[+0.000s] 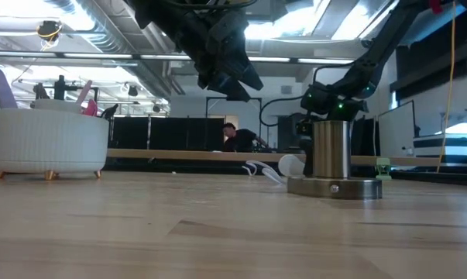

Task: Screw lightbulb
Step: Insert the lightbulb into the lamp

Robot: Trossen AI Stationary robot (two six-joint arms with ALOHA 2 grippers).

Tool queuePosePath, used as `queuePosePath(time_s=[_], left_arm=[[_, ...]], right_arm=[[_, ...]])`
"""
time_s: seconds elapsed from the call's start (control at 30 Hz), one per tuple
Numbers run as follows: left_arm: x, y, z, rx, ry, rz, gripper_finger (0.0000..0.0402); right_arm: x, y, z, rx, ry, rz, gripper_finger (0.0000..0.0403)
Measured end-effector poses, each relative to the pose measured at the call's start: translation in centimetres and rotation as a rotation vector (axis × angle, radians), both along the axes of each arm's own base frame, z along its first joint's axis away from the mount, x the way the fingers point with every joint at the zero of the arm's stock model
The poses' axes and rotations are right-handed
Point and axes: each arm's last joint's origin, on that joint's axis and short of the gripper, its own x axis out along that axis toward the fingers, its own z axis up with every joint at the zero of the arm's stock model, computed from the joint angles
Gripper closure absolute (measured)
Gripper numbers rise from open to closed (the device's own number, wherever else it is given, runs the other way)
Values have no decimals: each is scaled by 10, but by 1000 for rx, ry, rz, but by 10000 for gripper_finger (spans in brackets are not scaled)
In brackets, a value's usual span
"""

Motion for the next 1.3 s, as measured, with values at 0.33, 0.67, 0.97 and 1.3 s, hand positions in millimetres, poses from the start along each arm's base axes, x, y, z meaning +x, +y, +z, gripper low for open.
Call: queuePosePath(time_s=[0.33, 0.67, 0.97, 1.3], left_arm=[[0, 0, 0, 16, 1, -10, 84], [-5, -2, 13, 43, -33, -34, 84], [-23, -11, 69, 69, -297, -30, 84], [-13, -30, 87, 35, -551, -65, 84]], right_arm=[[5, 18, 46, -118, -63, 99, 294], [14, 114, 126, -180, -211, 370, 294], [-11, 190, 138, -184, -516, 509, 294], [-20, 243, 138, -217, -820, 618, 294]])
